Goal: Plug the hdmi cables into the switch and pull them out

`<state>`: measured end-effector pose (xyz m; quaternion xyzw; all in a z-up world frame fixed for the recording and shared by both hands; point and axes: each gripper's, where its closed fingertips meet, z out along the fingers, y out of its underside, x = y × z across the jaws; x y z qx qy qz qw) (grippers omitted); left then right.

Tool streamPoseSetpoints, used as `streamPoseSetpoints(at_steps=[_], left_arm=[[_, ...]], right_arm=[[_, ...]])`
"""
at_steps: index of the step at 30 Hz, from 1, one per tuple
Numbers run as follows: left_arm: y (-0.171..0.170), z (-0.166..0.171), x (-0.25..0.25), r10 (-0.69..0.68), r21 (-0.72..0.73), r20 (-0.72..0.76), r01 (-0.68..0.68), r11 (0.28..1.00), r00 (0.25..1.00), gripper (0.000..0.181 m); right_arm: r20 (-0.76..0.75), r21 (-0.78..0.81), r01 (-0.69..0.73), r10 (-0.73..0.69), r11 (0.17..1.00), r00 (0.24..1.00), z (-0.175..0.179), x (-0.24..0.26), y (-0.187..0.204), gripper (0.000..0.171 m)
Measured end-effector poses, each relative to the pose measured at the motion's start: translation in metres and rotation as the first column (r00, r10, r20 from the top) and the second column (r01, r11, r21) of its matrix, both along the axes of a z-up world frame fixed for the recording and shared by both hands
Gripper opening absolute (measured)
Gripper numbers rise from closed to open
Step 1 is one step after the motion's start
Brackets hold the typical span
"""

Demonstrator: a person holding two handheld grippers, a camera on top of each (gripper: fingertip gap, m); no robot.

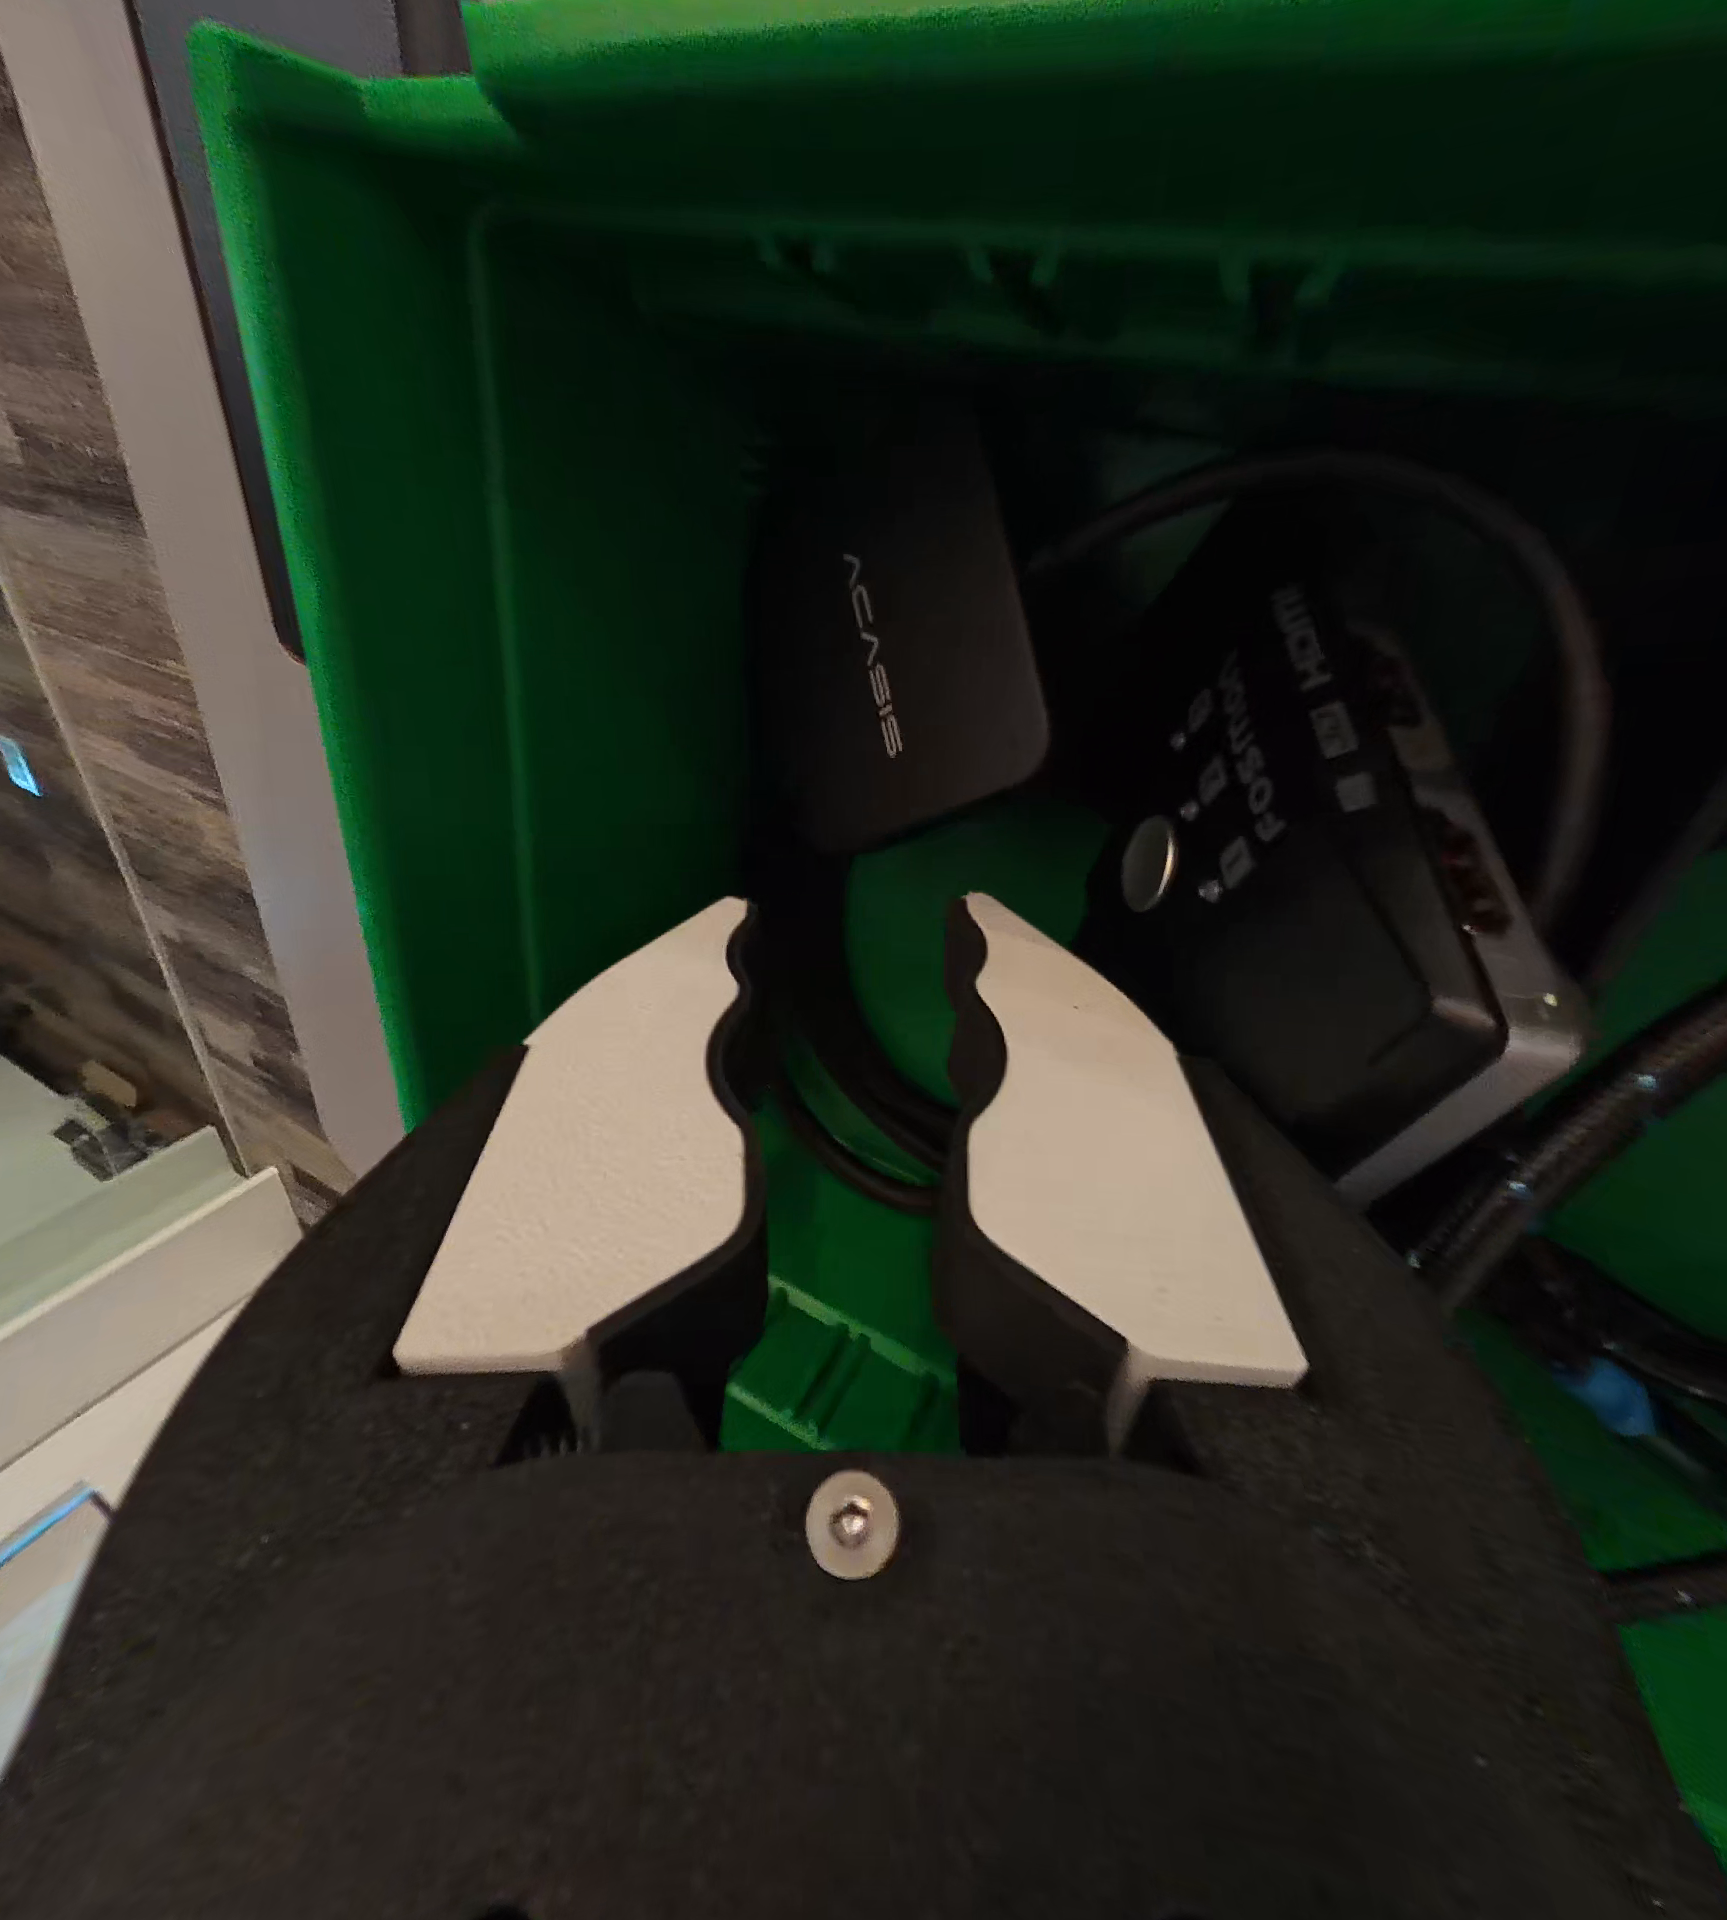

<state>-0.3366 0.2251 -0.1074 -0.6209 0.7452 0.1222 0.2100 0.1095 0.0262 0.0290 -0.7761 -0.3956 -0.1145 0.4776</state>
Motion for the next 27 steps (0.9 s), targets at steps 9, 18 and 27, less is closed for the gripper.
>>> streamPoseSetpoints(at_steps=[9,18,27], left_arm=[[-0.001,-0.005,0.01,-0.174,-0.031,-0.009,0.173,0.984,0.985,0.037],[0.008,-0.014,0.013,-0.327,-0.004,-0.052,0.327,0.945,0.944,0.048],[0.011,-0.021,0.021,-0.407,0.099,-0.017,0.406,0.908,0.913,0.041]], right_arm=[[-0.028,-0.031,-0.064,0.063,0.997,0.998,-0.007,-0.016,0.002,0.059],[-0.088,-0.056,-0.137,0.132,0.989,0.987,-0.013,-0.033,0.006,0.059],[-0.114,-0.111,-0.163,0.151,0.98,0.982,-0.03,-0.042,0.014,0.058]])
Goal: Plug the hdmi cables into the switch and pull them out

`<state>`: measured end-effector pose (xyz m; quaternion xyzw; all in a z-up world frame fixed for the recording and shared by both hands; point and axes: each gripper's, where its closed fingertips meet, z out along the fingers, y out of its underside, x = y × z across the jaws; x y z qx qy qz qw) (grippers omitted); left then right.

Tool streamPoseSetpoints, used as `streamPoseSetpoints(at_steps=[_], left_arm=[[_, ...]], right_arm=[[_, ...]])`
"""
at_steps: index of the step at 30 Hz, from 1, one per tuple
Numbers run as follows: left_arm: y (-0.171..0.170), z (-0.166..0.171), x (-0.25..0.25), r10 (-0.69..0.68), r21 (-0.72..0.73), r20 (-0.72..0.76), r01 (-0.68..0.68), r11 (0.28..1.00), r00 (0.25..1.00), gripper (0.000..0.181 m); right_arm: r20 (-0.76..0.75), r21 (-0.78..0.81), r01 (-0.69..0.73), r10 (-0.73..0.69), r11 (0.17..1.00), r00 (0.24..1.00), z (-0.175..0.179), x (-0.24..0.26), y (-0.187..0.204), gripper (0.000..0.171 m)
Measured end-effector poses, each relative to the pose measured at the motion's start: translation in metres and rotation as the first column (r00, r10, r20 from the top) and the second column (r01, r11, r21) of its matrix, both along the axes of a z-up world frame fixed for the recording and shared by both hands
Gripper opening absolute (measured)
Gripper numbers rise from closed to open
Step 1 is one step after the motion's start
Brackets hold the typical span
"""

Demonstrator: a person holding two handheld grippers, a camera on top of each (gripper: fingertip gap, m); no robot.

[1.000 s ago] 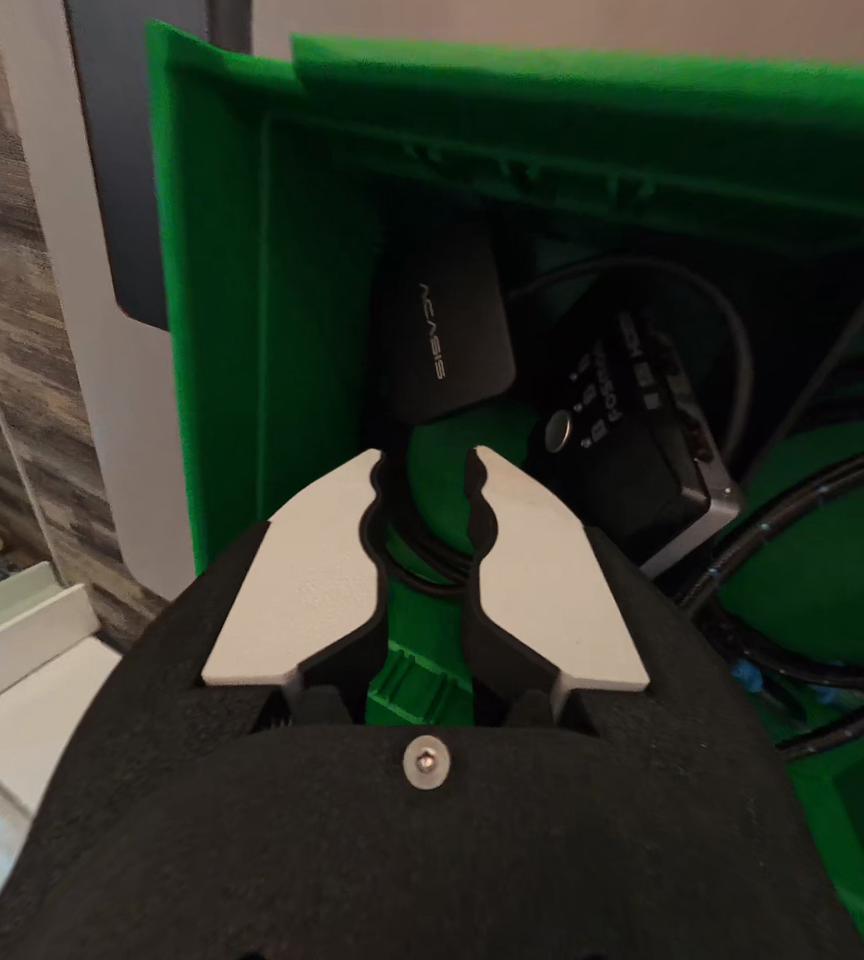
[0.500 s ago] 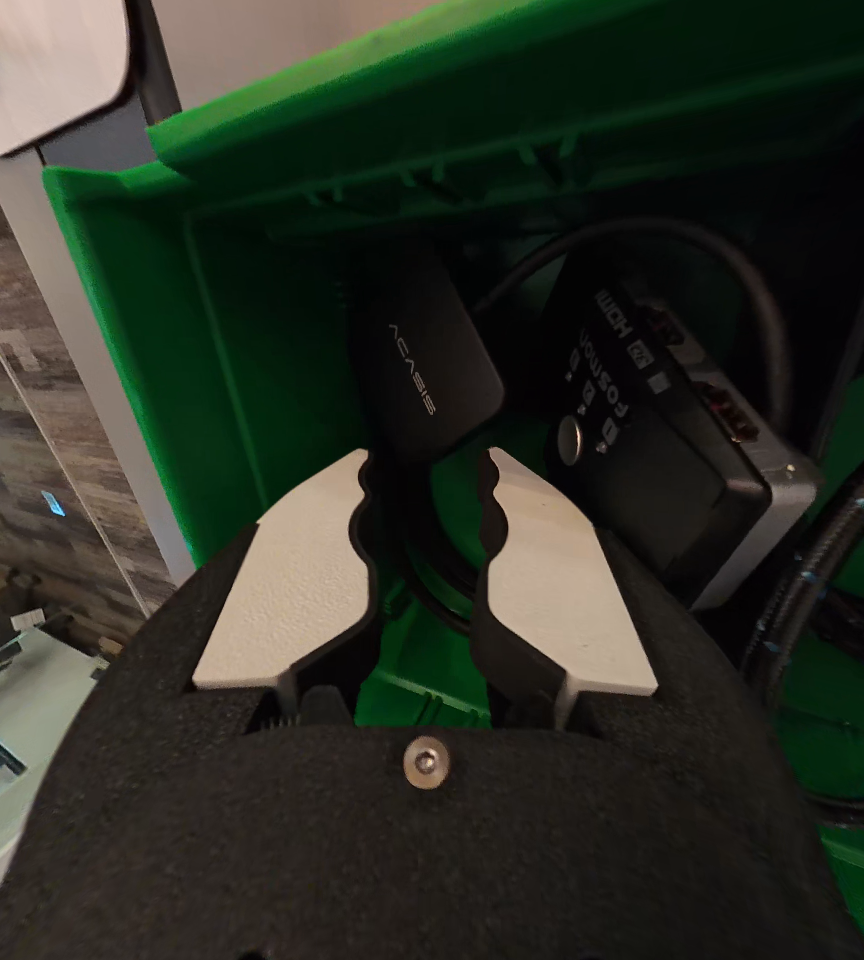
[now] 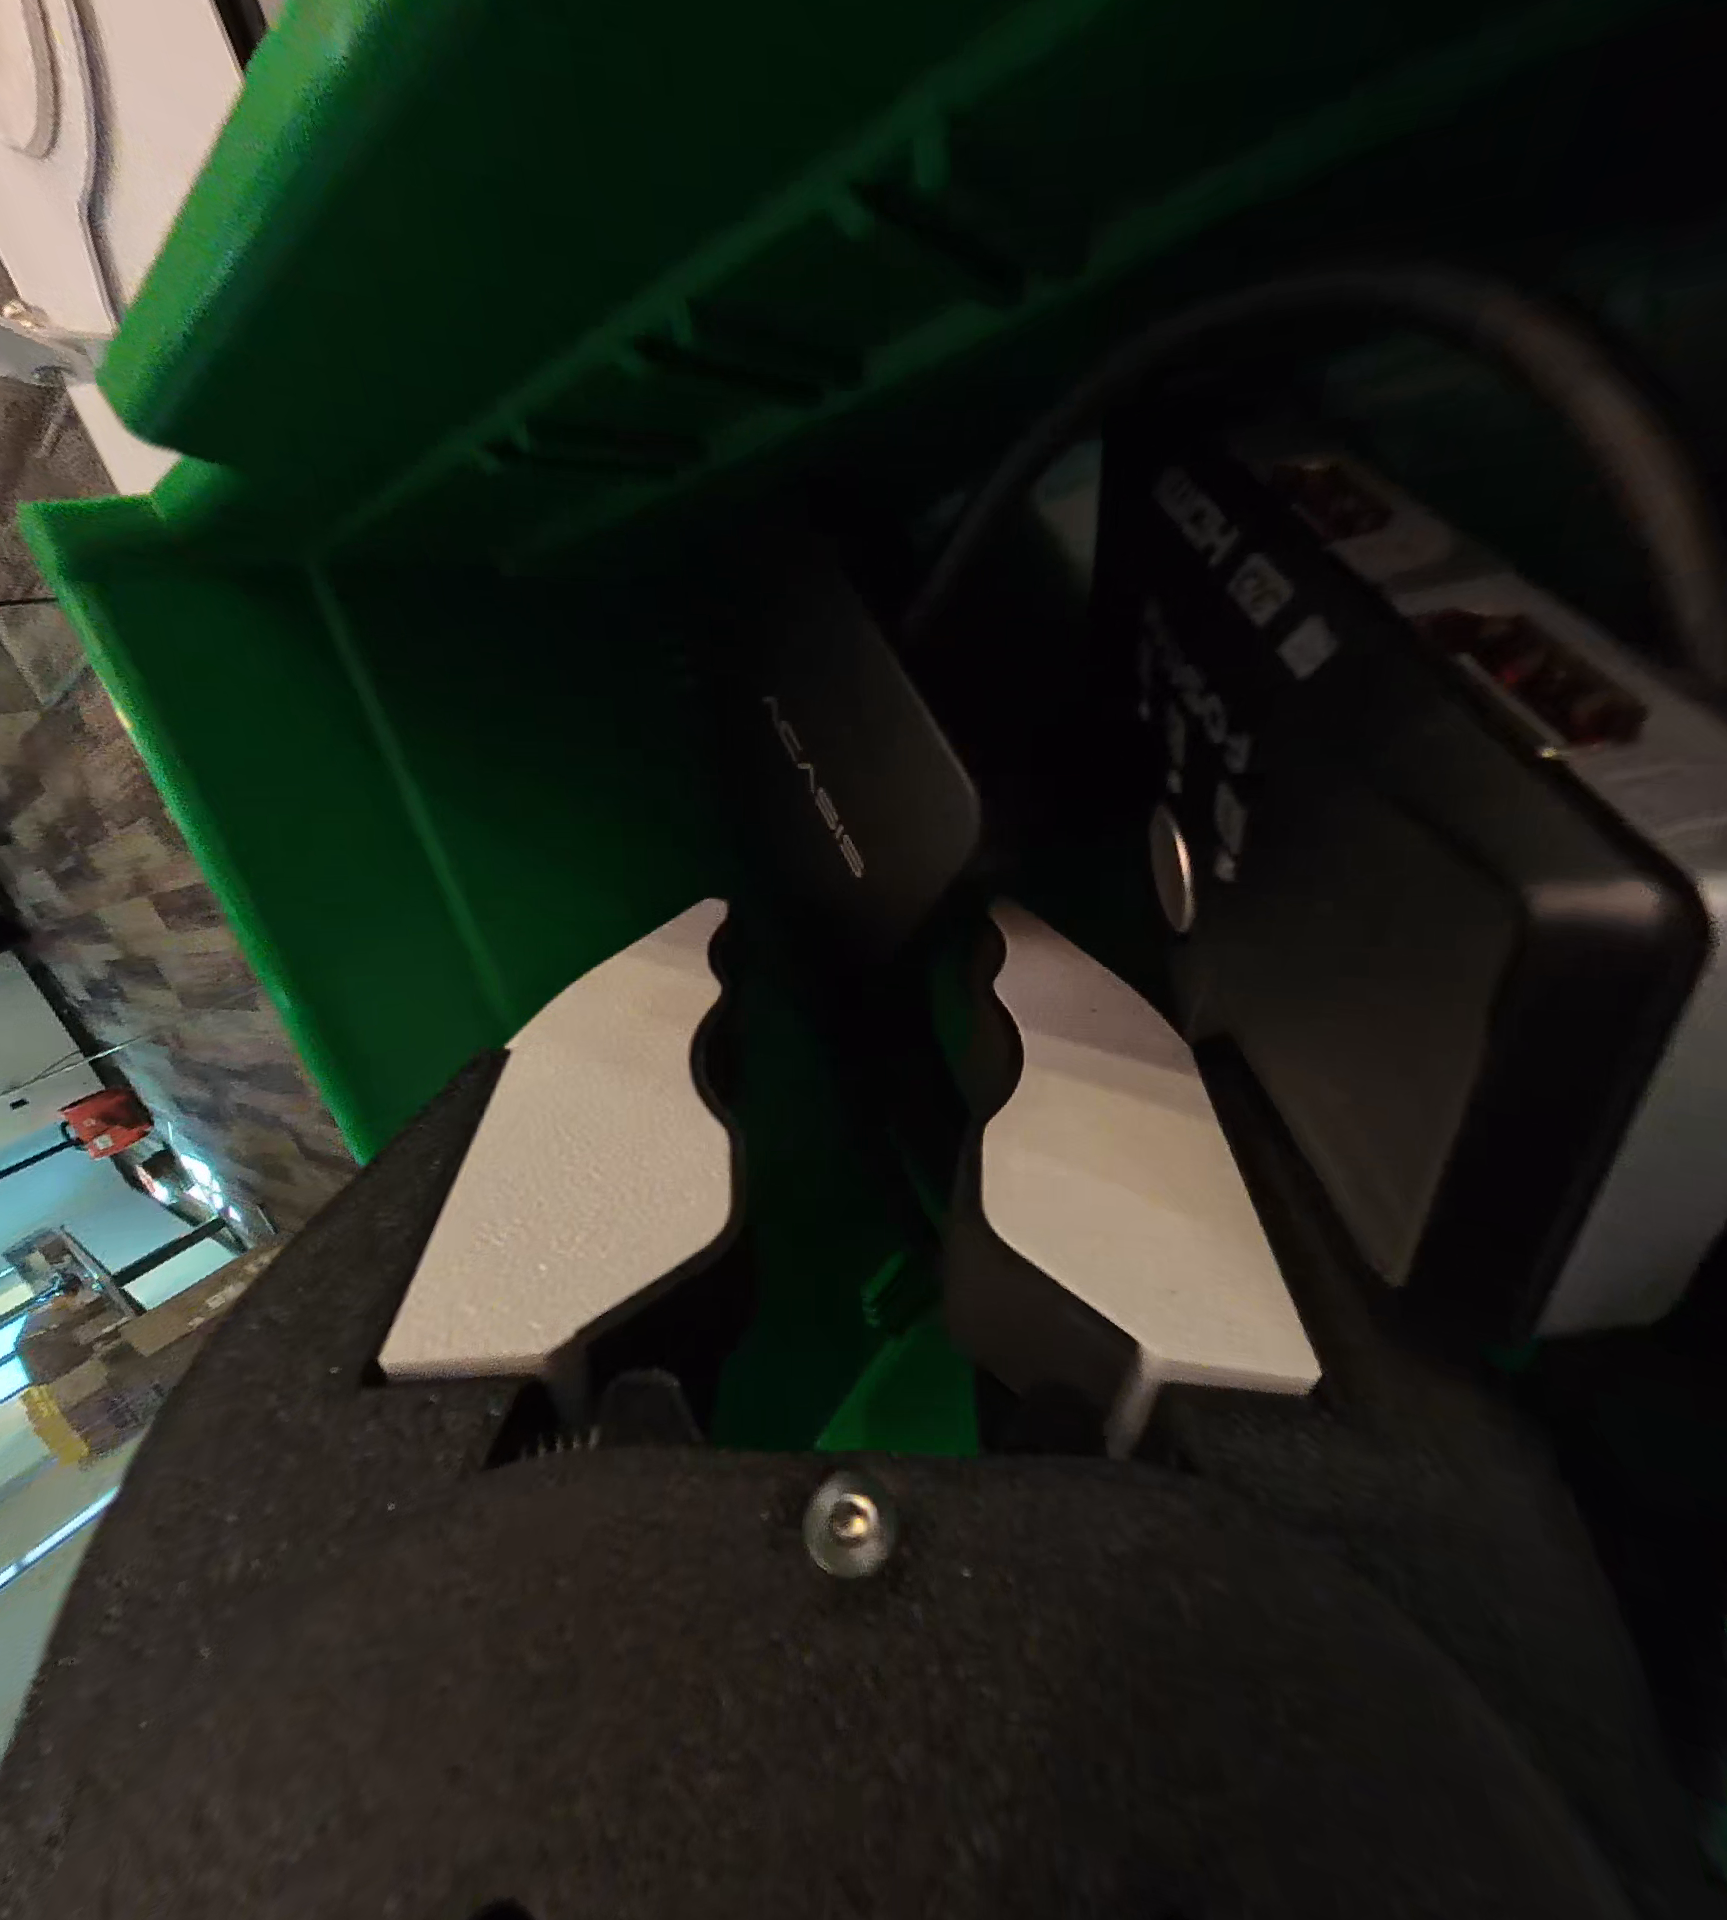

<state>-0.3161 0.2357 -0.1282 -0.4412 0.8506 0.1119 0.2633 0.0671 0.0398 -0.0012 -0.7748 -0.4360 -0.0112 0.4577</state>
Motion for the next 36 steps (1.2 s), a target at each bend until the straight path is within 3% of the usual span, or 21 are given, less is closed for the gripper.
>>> streamPoseSetpoints(at_steps=[7,13,24,31,36], left_arm=[[0.004,0.018,0.002,-0.011,0.08,0.104,0.003,0.997,0.995,0.018],[0.007,0.017,0.005,0.085,-0.023,0.128,-0.083,0.996,0.988,0.017],[0.012,0.009,0.005,0.164,0.011,0.102,-0.166,0.986,0.981,0.016],[0.014,0.074,-0.018,0.272,0.115,0.239,-0.305,0.945,0.932,0.016],[-0.004,0.129,-0.026,0.313,0.156,0.315,-0.374,0.914,0.896,0.015]], right_arm=[[0.021,-0.024,0.002,-0.001,1.0,1.0,-0.007,-0.001,0.001,0.058],[0.023,-0.021,-0.008,0.008,1.0,1.0,-0.007,-0.004,0.001,0.058],[-0.005,-0.02,-0.036,0.036,0.999,0.999,-0.007,-0.009,0.0,0.057],[-0.027,0.01,-0.078,0.078,0.997,0.997,0.003,-0.017,-0.004,0.057],[-0.064,0.075,-0.114,0.119,0.991,0.991,0.023,-0.027,-0.014,0.056]])
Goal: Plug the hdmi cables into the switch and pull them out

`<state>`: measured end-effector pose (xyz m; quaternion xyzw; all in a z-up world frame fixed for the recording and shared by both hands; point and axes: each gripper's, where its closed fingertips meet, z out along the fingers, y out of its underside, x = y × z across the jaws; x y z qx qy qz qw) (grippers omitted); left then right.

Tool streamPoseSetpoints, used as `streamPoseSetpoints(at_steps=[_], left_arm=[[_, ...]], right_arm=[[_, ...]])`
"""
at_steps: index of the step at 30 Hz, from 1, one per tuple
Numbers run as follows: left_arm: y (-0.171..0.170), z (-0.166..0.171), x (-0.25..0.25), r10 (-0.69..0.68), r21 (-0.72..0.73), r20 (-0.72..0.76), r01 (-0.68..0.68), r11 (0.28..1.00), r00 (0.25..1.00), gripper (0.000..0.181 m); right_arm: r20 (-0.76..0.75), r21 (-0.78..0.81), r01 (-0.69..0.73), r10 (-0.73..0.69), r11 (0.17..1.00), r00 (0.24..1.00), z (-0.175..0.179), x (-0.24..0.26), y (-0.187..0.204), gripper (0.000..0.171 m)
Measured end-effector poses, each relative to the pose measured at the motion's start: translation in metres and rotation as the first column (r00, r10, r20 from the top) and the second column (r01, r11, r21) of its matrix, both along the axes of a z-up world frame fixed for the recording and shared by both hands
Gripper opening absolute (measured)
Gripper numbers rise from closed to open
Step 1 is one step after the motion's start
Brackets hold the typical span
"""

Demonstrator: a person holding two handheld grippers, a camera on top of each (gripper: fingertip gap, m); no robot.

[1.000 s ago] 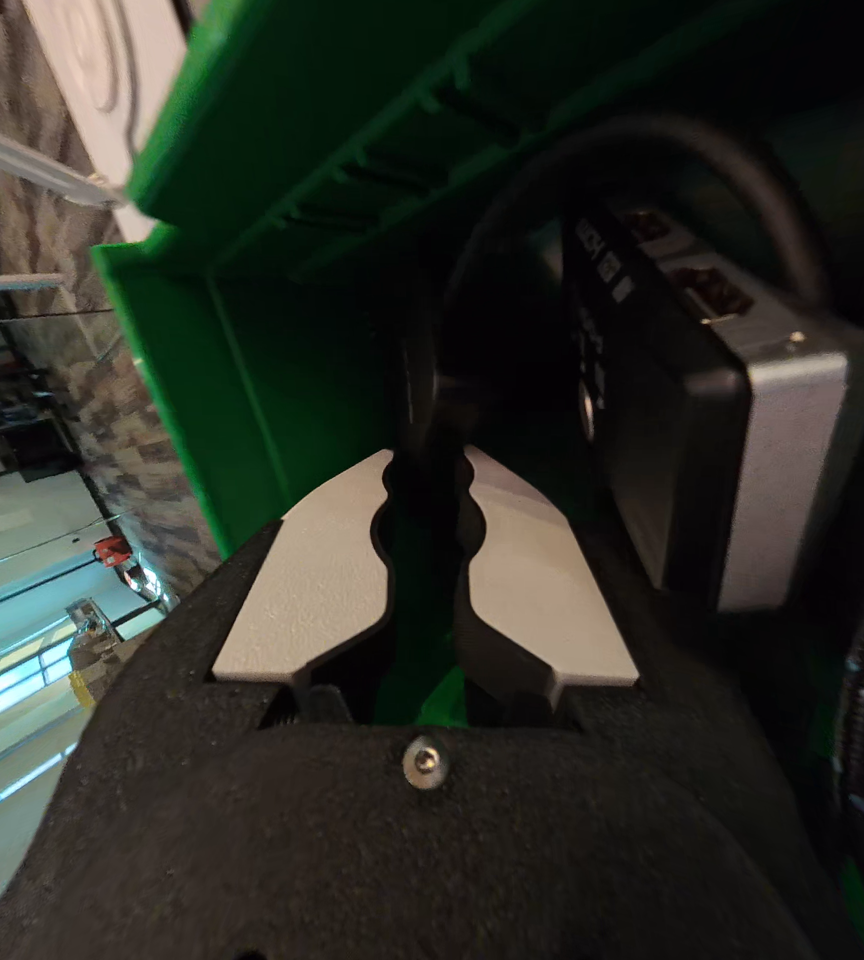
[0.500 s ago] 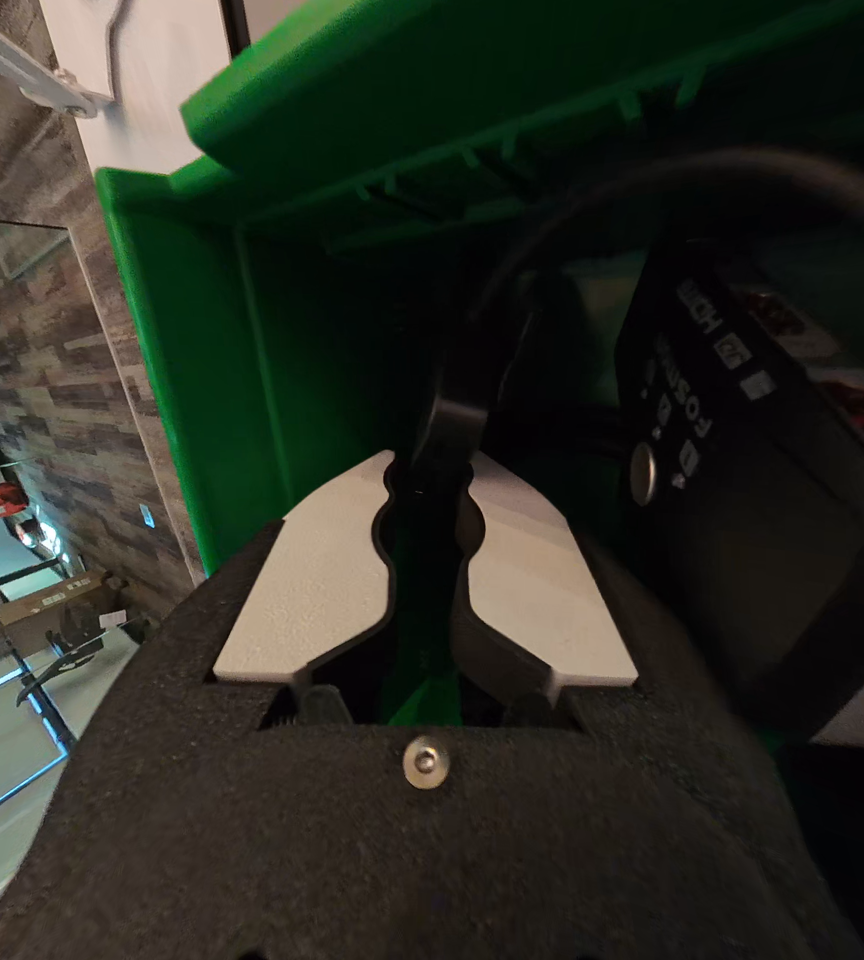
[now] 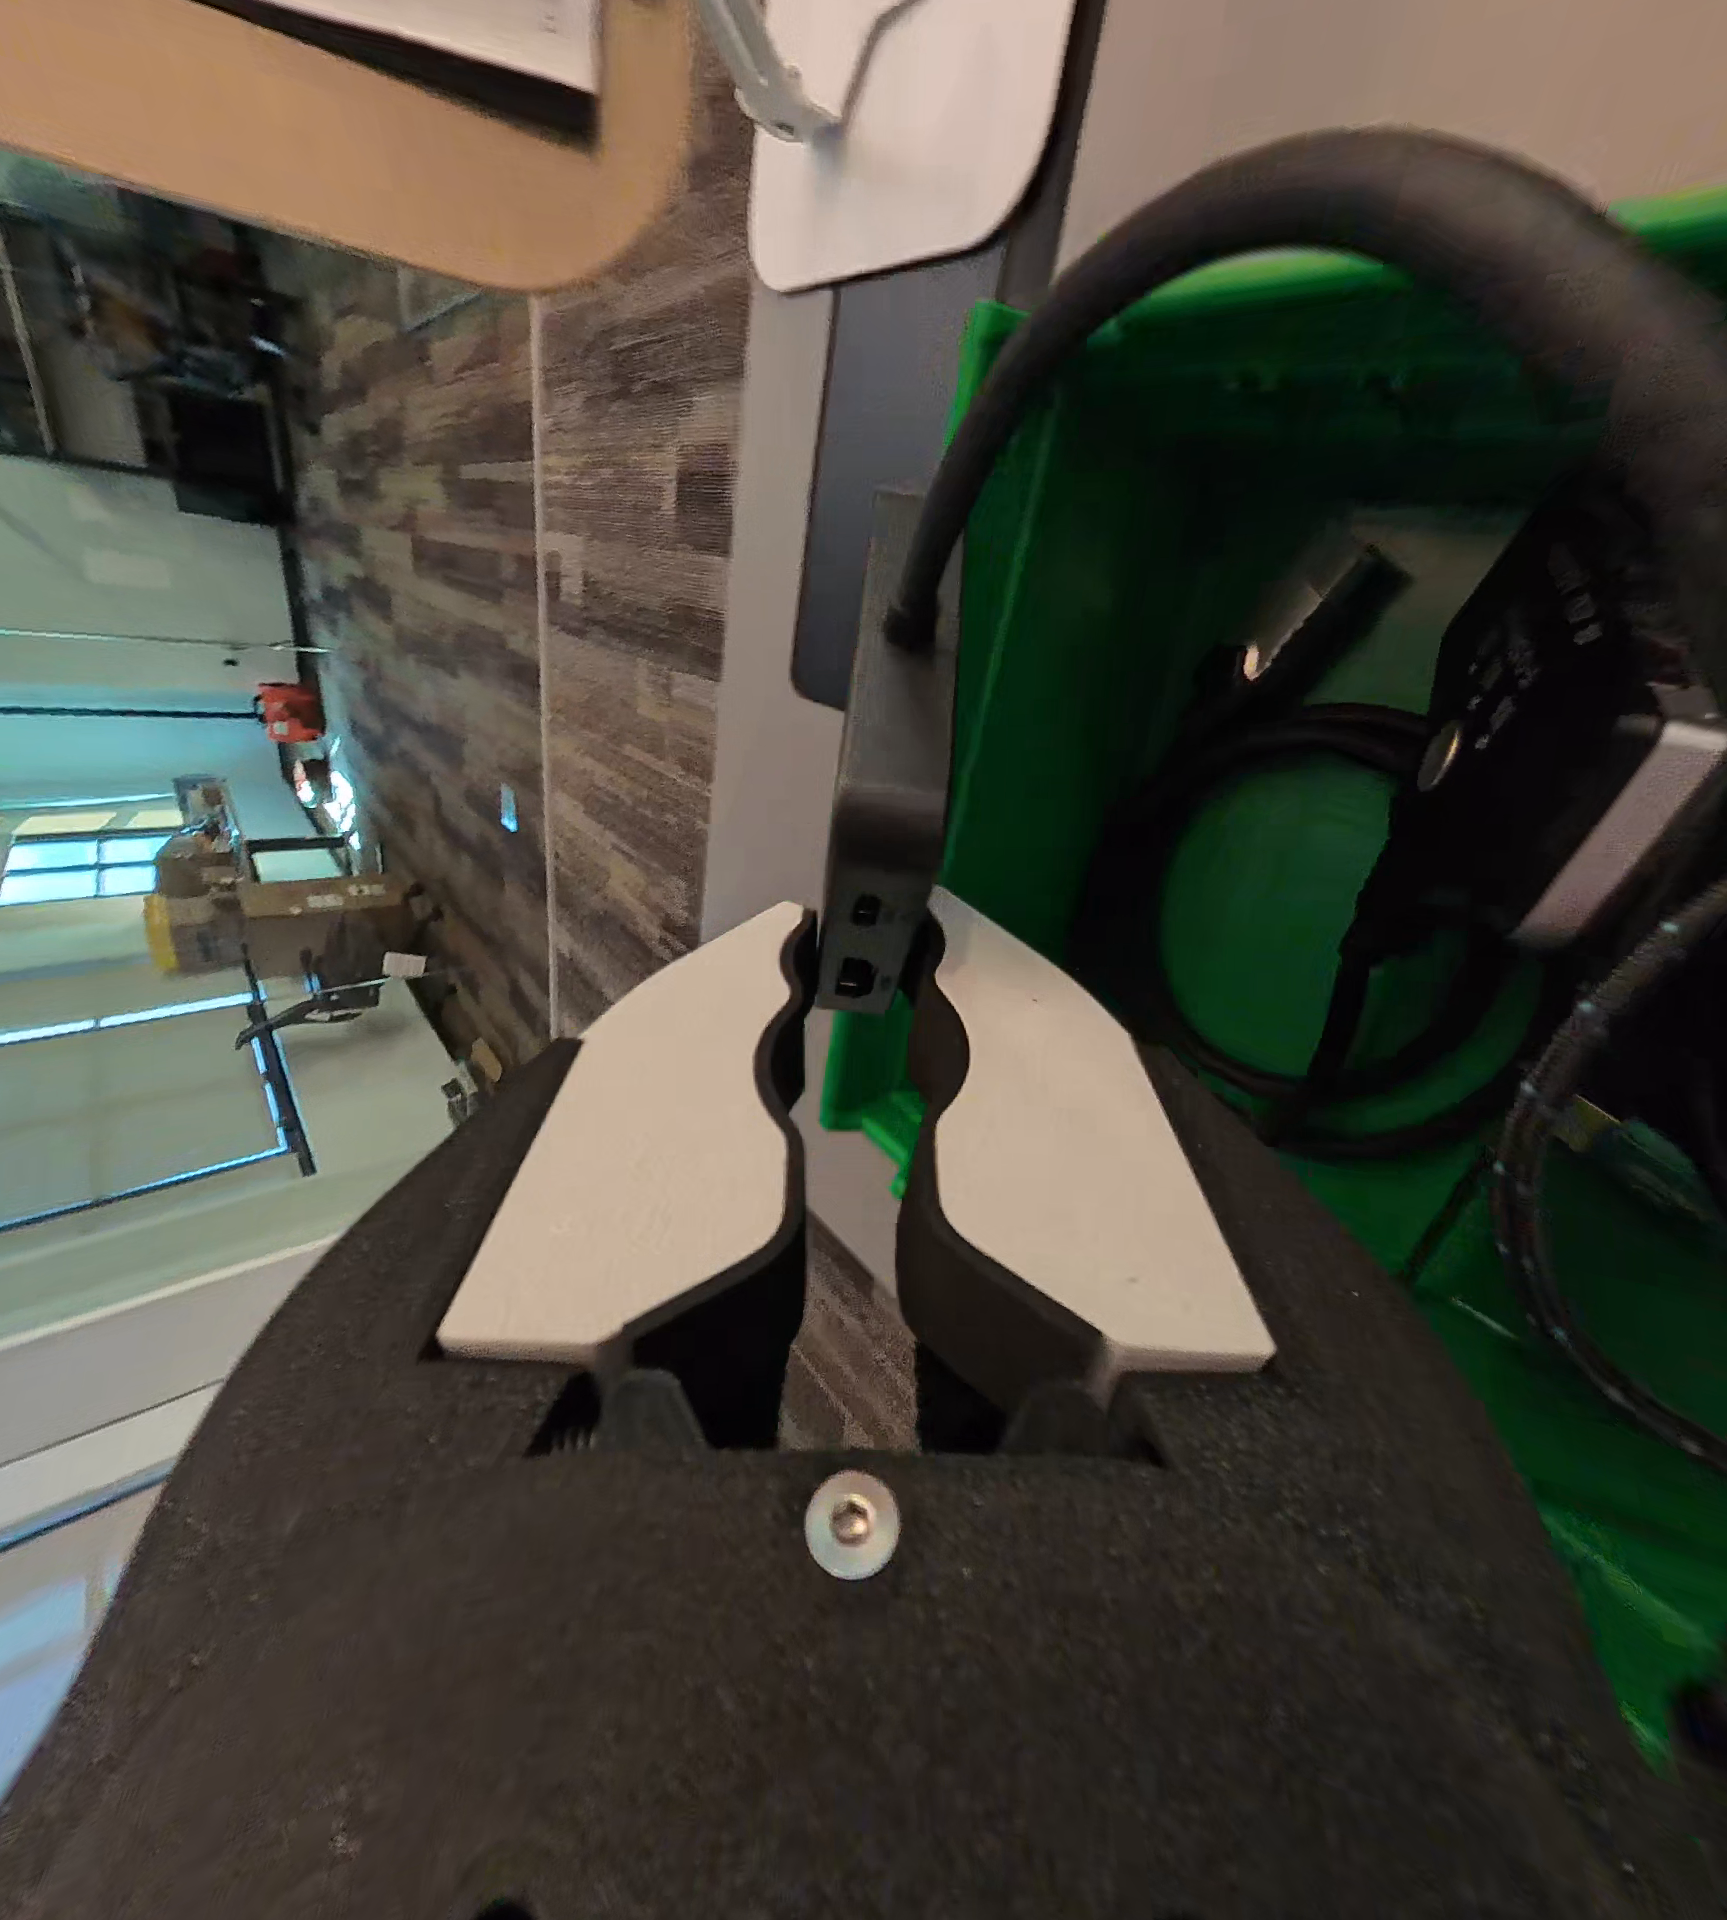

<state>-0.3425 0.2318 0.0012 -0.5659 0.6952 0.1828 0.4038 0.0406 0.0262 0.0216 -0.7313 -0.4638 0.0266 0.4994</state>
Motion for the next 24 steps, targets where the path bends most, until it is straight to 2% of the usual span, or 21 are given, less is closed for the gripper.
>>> streamPoseSetpoints(at_steps=[5,8,12,16,19,24], left_arm=[[-0.04,0.053,0.013,0.008,0.023,0.042,-0.009,1.0,0.999,0.015],[-0.071,0.077,0.033,-0.003,0.065,0.013,0.002,0.998,1.0,0.015],[-0.118,0.097,0.072,-0.072,0.134,-0.01,0.073,0.988,0.997,0.015],[-0.165,0.107,0.117,-0.148,0.159,-0.022,0.15,0.976,0.989,0.015],[-0.196,0.107,0.149,-0.199,0.156,-0.022,0.2,0.967,0.98,0.015],[-0.224,0.098,0.184,-0.241,0.151,-0.05,0.246,0.957,0.969,0.015]], right_arm=[[-0.048,0.088,-0.051,0.056,0.995,0.997,0.026,-0.014,-0.011,0.056],[-0.076,0.176,-0.073,0.087,0.982,0.993,0.047,-0.028,-0.015,0.055],[-0.095,0.356,-0.149,0.195,0.922,0.976,0.081,-0.062,-0.032,0.055],[-0.097,0.516,-0.236,0.329,0.824,0.939,0.105,-0.102,-0.053,0.055],[-0.088,0.561,-0.295,0.41,0.773,0.908,0.109,-0.126,-0.067,0.055],[0.079,0.604,-0.334,0.362,0.724,0.929,0.097,-0.143,-0.067,0.051]])
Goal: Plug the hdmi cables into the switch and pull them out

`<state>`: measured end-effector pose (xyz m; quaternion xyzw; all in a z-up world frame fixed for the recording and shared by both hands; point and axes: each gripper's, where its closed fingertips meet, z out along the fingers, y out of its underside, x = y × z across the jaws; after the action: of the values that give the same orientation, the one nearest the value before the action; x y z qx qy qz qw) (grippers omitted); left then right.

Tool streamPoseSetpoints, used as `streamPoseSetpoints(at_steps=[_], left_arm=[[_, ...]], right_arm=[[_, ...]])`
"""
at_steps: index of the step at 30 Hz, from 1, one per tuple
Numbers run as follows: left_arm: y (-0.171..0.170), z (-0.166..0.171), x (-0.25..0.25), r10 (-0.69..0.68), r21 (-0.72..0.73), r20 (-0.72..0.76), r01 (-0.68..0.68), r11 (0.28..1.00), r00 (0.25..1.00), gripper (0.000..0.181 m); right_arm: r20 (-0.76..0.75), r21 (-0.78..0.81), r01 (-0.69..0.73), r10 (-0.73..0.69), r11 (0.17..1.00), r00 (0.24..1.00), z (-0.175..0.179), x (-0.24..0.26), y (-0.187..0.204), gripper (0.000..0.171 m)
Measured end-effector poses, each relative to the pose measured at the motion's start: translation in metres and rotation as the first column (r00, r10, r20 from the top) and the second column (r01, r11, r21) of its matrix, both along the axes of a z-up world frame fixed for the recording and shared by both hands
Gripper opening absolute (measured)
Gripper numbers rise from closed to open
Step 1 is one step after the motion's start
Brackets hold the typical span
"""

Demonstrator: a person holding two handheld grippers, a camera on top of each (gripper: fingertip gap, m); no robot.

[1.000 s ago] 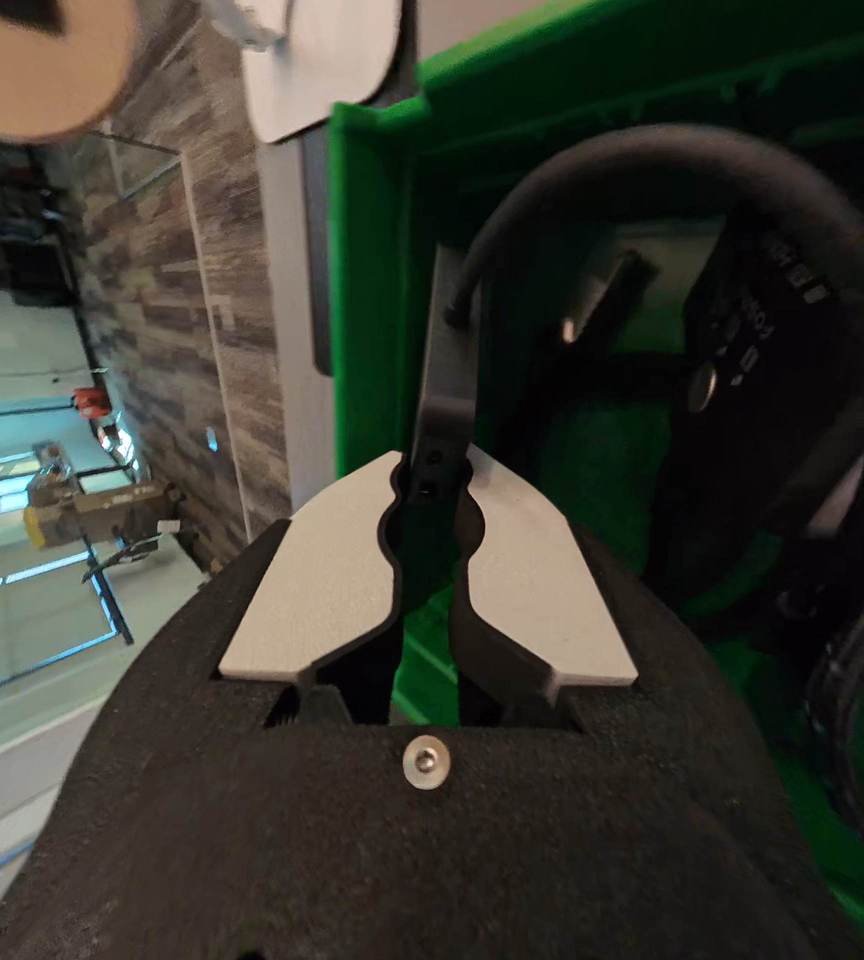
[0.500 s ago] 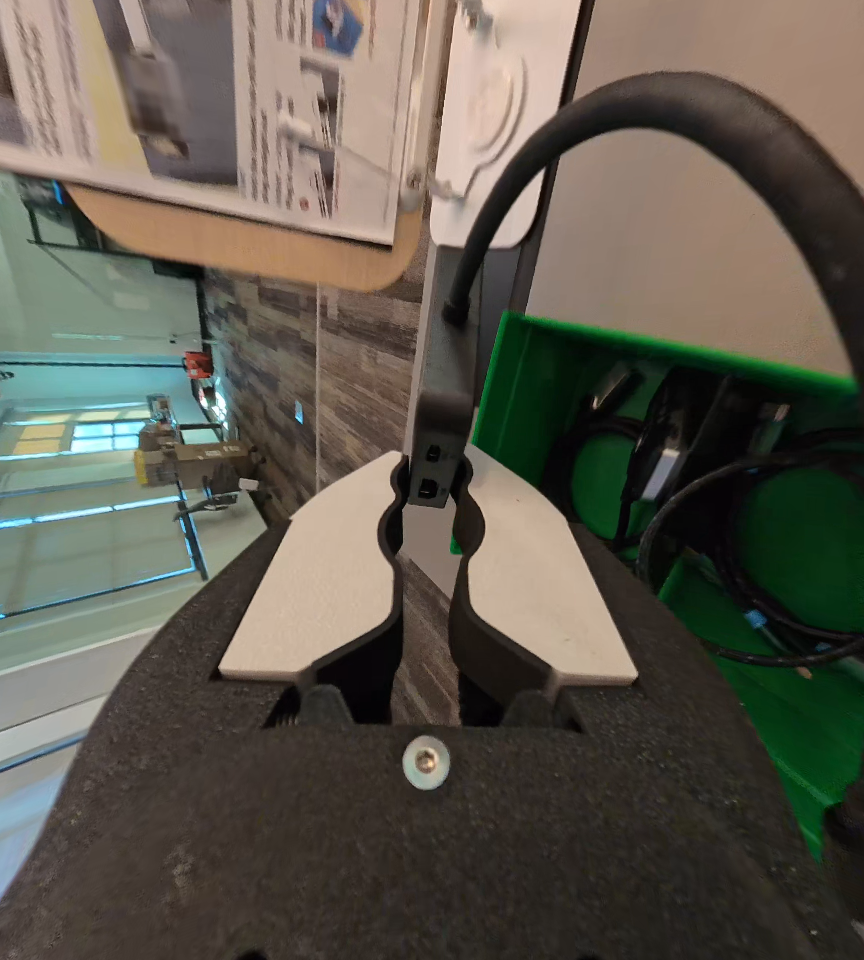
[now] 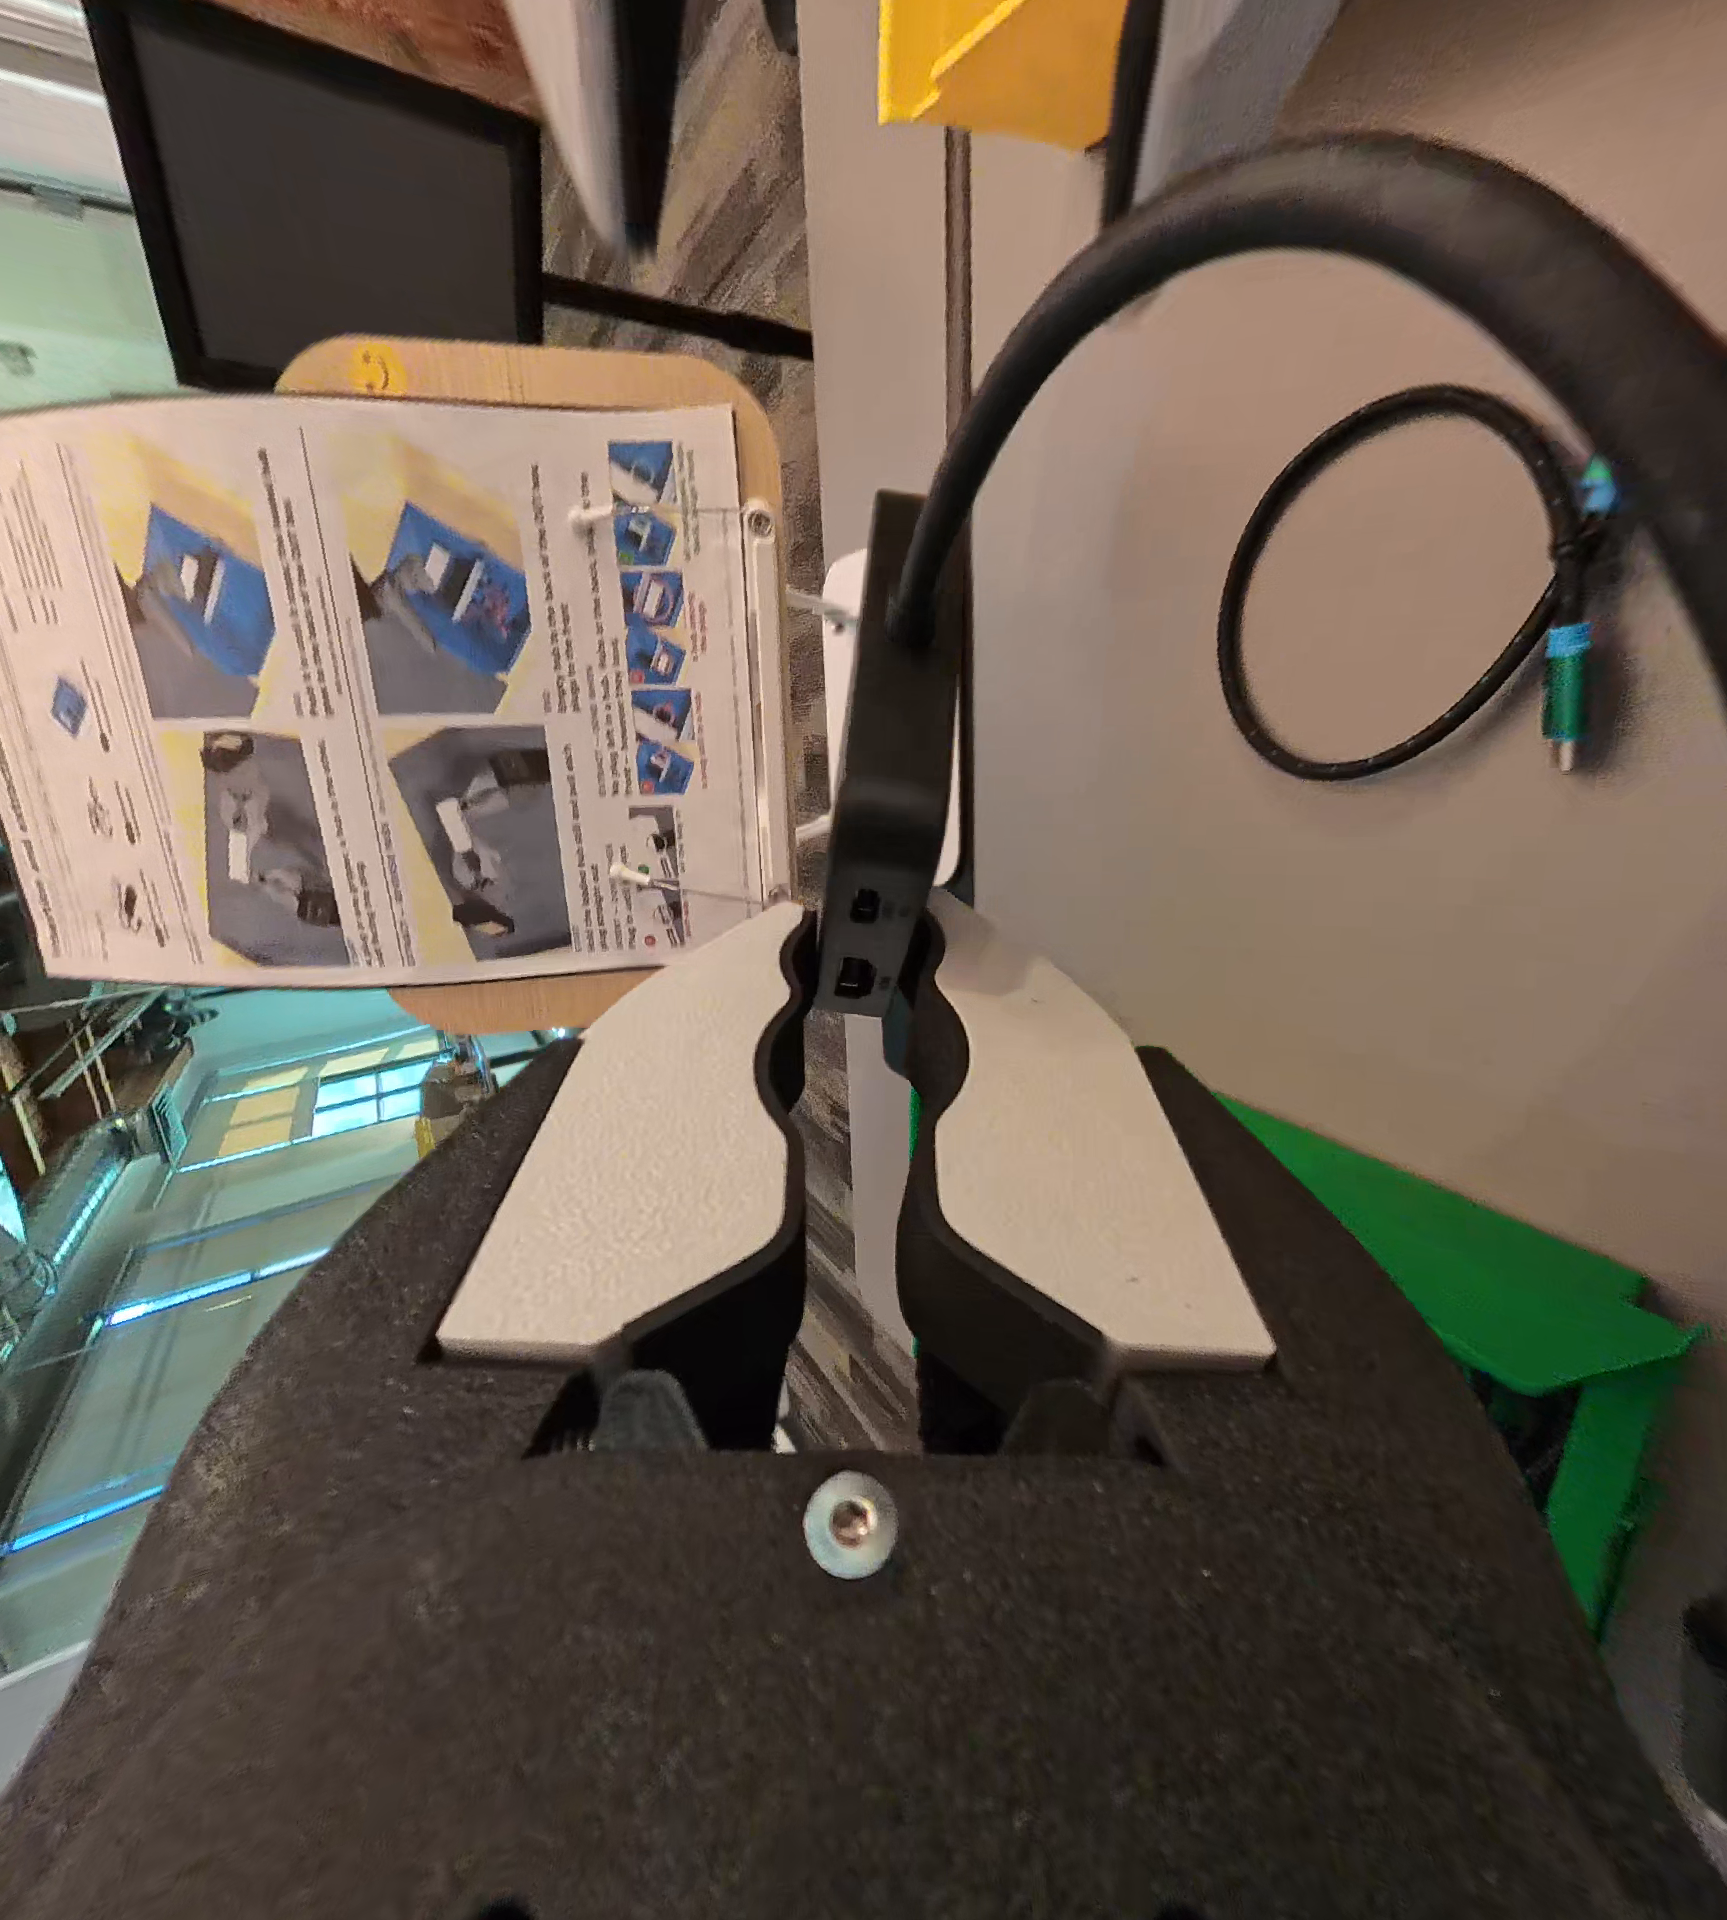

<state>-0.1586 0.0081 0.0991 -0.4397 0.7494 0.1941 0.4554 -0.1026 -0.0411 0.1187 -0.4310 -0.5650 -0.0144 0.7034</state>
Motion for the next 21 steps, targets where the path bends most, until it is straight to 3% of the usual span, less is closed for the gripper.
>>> streamPoseSetpoints(at_steps=[9,12,15,21], left_arm=[[-0.027,0.001,0.032,-0.049,-0.099,0.064,0.055,0.994,0.997,0.015],[-0.035,0.001,0.037,-0.058,-0.148,0.116,0.075,0.986,0.992,0.015],[-0.045,0.0,0.039,-0.074,-0.175,0.165,0.103,0.979,0.984,0.015],[-0.064,-0.016,0.036,-0.104,-0.199,0.155,0.134,0.971,0.982,0.026]], right_arm=[[0.008,-0.015,-0.048,0.048,0.999,0.999,-0.012,-0.007,0.003,0.031],[-0.119,-0.087,-0.162,0.151,0.983,0.981,-0.007,-0.008,-0.003,0.021],[-0.242,-0.169,-0.327,0.283,0.93,0.928,-0.004,-0.006,-0.011,0.018],[-0.255,-0.401,-0.49,0.419,0.774,0.871,-0.025,0.002,-0.023,0.015]])
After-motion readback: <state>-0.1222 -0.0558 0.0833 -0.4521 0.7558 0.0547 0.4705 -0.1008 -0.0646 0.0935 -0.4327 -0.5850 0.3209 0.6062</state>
